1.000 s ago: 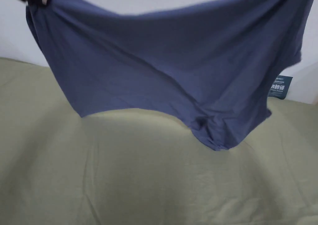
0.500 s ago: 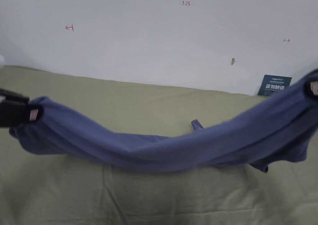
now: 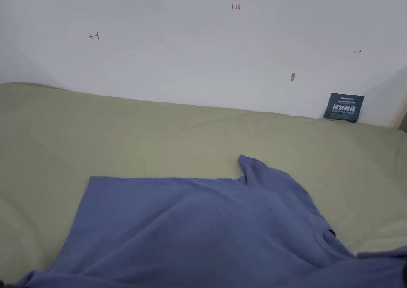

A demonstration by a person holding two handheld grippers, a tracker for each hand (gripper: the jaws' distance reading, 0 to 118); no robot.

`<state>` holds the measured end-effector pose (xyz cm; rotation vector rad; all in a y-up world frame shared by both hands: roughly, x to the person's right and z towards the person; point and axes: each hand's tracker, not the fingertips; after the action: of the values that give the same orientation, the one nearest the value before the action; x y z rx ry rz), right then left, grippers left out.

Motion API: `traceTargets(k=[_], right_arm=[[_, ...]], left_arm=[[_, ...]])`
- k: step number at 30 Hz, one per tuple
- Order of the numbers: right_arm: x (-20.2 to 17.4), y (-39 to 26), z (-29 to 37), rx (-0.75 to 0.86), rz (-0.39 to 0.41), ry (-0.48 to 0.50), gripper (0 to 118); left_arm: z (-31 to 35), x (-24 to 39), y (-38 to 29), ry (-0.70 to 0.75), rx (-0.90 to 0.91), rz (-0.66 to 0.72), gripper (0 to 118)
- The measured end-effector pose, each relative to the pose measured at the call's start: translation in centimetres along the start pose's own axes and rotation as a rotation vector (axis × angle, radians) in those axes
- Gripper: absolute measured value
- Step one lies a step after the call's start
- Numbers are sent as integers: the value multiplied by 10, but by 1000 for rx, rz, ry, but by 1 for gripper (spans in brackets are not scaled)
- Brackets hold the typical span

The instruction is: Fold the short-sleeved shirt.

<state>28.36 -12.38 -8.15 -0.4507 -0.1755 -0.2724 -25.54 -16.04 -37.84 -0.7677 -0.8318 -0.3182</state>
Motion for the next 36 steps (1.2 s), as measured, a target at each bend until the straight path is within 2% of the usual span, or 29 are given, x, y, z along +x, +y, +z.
traceTargets(k=[5,7,9,12,13,15,16,17,18,22,24,25,27,28,29,30,31,33,34,36], right_arm=[[6,-45,-2,-88,-94,-42,3],[10,-63,-5,-134,-89,-73,3],[14,-76,-6,-172,-75,-115,3],[27,-86,-6,-231,-159,-141,8],[30,-87,-5,-239,-191,-153,27],[42,-87,2,-247,-246,-212,73],[44,-87,6,-244,-258,-226,79],[49,-85,13,-202,-260,-234,78],[53,-83,19,-187,-253,-247,78],[28,-56,35,-85,-172,-297,78],[5,-40,37,-71,-146,-313,78],[-9,-35,36,-67,-118,-333,78],[-37,-27,30,-84,-91,-361,77],[-52,-26,24,-109,-90,-369,70],[-66,-26,19,-128,-85,-355,57],[-81,-29,13,-142,-63,-332,32],[-94,-35,10,-133,-30,-297,2],[-119,-49,3,-138,35,-300,1],[-129,-56,1,-127,59,-331,1],[-143,-74,-7,-172,75,-296,1]], left_arm=[[-17,-2,-41,-3,-62,45,3],[-25,-3,-55,-13,-78,72,6],[-33,-5,-69,-45,-143,164,9],[-35,-11,-84,-51,-172,240,16],[-34,-13,-87,-30,-185,261,20],[-25,-18,-93,6,-189,309,30],[-18,-21,-95,15,-186,328,47],[-12,-23,-96,18,-178,345,62],[-3,-24,-96,42,-156,381,68],[35,-8,-67,91,-33,482,67],[47,16,-42,147,21,431,65],[51,32,-29,202,37,391,55],[49,68,-1,299,16,295,22],[47,87,9,376,18,254,4],[40,101,11,400,19,226,4],[36,118,17,405,21,201,2],[33,133,18,367,33,210,0],[22,156,8,284,98,276,0],[19,169,4,274,110,291,0],[5,200,-9,301,91,270,0]])
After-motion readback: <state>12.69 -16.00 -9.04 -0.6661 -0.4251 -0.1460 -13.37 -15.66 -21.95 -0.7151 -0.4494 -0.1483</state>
